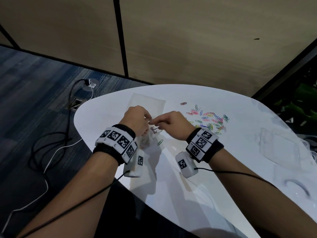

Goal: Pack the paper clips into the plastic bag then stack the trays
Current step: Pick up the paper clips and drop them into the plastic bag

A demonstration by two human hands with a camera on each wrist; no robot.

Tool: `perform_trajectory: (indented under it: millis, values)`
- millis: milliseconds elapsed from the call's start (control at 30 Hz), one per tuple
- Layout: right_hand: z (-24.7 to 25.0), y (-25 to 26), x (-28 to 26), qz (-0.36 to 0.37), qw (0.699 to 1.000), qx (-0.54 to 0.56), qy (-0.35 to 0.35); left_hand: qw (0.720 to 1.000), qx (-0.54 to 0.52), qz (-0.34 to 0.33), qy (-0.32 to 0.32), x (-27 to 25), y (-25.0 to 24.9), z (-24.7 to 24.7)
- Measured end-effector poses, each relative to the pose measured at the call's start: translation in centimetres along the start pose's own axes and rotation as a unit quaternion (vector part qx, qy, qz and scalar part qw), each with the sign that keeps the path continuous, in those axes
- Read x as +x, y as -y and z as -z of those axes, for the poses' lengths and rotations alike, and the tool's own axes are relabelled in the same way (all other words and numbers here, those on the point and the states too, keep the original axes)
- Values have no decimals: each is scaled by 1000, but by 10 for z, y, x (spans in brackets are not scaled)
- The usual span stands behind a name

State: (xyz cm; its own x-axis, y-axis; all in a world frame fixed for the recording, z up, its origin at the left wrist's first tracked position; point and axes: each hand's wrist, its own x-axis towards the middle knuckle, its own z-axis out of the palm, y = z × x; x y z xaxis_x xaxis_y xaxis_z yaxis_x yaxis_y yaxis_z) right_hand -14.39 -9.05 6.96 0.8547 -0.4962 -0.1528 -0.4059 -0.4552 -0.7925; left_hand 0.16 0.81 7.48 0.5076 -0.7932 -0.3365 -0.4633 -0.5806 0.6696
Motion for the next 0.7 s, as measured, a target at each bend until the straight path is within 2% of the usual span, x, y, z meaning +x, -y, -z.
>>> perform_trajectory:
  millis: [67,133,167,200,233,300,367,467,567,700]
  values:
    - [5,-13,2,-4,993,89,-79,1000,-14,15,-5,-1,2,4]
    - [5,-33,-1,-14,991,24,-134,999,-25,25,-9,-2,4,7]
    - [2,-45,-7,-6,991,-69,-116,999,-27,26,-10,-2,5,8]
    - [-6,-58,-16,25,981,-183,-66,999,-28,27,-11,-2,6,9]
    - [-16,-73,-27,78,955,-286,-4,999,-28,29,-11,-2,6,9]
    - [-40,-103,-48,161,892,-409,104,999,-21,26,-11,0,10,9]
    - [-57,-121,-58,131,867,-456,151,1000,-13,18,-8,1,11,8]
    - [-55,-126,-48,93,867,-480,93,1000,-3,5,-5,3,11,5]
    - [-38,-138,-32,8,868,-496,34,1000,-7,4,0,3,12,2]
    - [-15,-164,-31,-105,868,-485,18,1000,2,0,1,3,15,1]
